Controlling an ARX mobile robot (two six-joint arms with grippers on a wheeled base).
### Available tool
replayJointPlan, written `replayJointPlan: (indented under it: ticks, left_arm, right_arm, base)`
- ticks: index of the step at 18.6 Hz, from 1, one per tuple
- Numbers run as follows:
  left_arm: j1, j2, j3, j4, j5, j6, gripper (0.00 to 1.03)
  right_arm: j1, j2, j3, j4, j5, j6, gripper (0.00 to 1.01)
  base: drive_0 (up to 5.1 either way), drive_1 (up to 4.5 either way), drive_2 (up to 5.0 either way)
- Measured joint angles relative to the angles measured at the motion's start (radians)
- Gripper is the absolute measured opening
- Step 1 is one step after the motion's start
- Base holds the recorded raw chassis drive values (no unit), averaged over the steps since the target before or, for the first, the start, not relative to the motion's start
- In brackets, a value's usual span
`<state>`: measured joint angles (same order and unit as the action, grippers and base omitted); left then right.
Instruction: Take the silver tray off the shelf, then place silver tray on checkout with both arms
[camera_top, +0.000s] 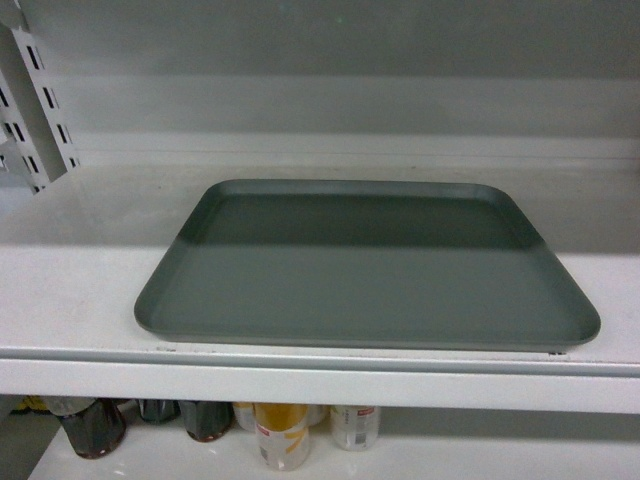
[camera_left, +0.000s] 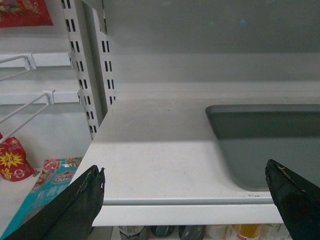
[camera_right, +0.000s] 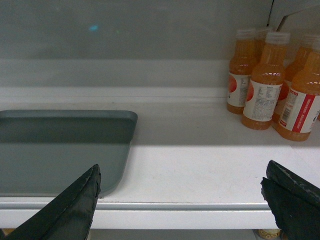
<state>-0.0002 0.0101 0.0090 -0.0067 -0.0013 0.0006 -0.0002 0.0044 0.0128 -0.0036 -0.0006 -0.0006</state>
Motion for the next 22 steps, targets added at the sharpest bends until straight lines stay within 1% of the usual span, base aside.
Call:
replayJointPlan:
  ticks: [22]
  left_arm:
    - [0.000,0.000,0.000,0.003,0.001,0.000,0.98]
  right_arm:
    - [0.000,0.000,0.000,0.000,0.001,0.000,0.98]
  base:
    - [0.0,0.00,0.0]
